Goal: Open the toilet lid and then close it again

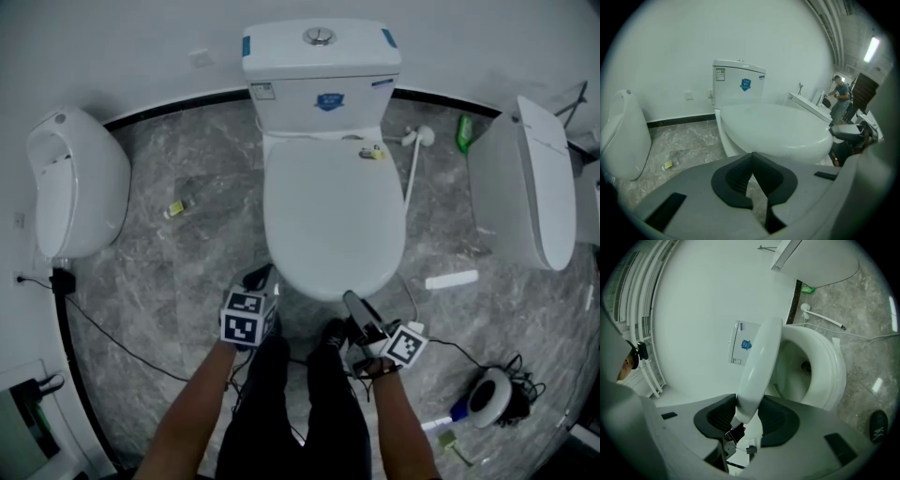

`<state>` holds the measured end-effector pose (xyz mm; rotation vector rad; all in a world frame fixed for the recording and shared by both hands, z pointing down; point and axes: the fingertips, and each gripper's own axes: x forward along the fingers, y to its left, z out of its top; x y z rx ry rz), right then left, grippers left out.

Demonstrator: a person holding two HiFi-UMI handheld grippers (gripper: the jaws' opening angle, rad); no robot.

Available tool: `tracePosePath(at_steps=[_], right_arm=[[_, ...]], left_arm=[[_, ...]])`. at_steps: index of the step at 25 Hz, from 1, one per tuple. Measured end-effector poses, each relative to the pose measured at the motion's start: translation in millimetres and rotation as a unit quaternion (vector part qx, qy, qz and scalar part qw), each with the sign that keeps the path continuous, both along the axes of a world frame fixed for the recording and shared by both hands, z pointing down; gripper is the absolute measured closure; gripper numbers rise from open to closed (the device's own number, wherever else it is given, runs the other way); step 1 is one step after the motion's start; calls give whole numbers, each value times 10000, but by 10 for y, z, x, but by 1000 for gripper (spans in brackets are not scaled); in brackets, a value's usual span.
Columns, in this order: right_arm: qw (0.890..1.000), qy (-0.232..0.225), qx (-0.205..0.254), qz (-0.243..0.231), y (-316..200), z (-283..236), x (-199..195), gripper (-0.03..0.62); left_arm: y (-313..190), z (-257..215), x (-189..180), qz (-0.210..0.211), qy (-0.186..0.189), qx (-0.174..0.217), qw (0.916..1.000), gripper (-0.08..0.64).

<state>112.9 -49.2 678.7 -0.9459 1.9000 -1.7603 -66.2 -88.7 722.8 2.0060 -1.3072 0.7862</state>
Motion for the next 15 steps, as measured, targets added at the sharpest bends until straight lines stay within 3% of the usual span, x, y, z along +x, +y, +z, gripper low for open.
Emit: tracePosePath(at_steps=[8, 15], right_arm=[[9991, 55, -261, -338, 112, 389, 55, 422], [9986, 113, -462, -241, 117, 632, 33, 407]], left_arm=[[107, 342, 39, -127, -126, -186, 9997, 554], [93, 611, -6, -139, -257, -219, 9993, 554]])
